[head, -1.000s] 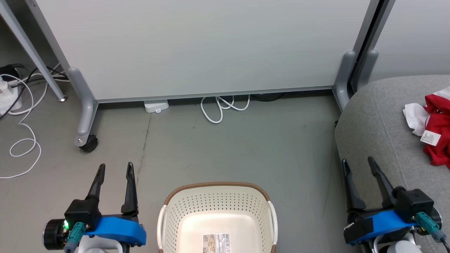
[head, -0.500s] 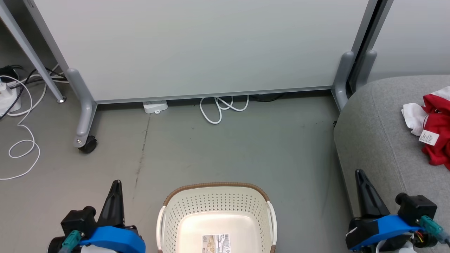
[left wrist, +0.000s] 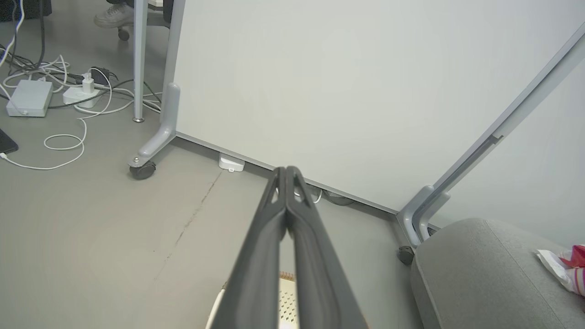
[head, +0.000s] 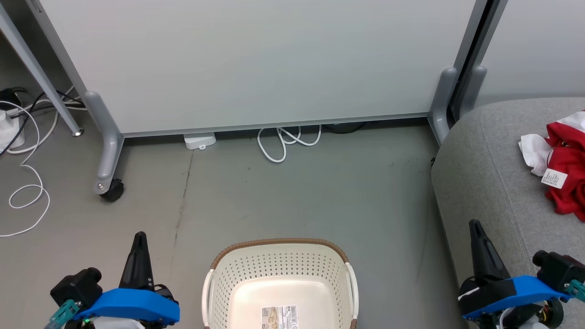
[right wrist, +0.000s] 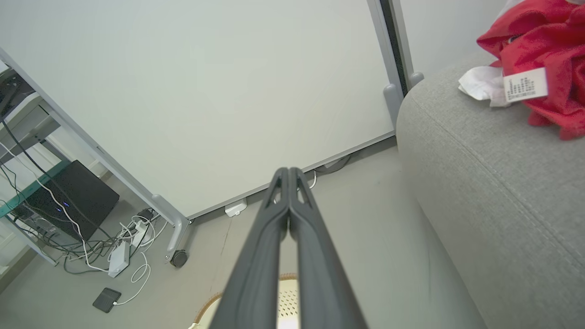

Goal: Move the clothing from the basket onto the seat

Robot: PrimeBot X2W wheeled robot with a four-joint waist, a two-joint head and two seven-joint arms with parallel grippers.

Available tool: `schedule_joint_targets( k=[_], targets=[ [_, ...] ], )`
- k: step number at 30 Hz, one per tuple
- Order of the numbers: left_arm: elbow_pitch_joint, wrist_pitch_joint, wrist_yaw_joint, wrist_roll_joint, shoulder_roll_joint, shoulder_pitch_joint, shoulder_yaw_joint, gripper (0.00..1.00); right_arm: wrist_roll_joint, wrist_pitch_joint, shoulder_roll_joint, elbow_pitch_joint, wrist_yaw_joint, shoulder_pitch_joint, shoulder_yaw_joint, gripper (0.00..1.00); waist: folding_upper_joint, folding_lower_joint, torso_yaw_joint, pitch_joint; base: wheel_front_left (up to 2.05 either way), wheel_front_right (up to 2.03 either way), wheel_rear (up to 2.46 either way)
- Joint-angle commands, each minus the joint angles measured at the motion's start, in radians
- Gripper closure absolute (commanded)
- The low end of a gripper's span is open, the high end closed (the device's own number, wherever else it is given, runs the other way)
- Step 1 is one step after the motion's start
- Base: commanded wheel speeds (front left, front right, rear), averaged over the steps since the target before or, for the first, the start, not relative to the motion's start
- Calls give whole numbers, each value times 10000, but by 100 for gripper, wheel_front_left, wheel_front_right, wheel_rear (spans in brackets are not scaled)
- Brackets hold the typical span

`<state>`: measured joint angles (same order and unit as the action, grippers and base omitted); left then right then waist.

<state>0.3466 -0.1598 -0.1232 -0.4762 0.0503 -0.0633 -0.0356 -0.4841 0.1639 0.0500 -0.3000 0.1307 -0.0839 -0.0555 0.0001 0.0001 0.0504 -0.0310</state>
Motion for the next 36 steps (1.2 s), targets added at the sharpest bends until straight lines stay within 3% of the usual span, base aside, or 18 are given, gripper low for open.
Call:
schedule_joint_targets(
  k=[1,36],
  targets=[
    [-210,63,24,-361,21,-268,-86,100,-373,-90,14,193,0,-176,-43,100,-1,0,-5,3,0,0,0],
    [-766,1258,140,-5310,14,-391,-407,100,-5280,-1302,11,334,1,-311,-293,100,-1,0,-174,109,0,0,0]
  ],
)
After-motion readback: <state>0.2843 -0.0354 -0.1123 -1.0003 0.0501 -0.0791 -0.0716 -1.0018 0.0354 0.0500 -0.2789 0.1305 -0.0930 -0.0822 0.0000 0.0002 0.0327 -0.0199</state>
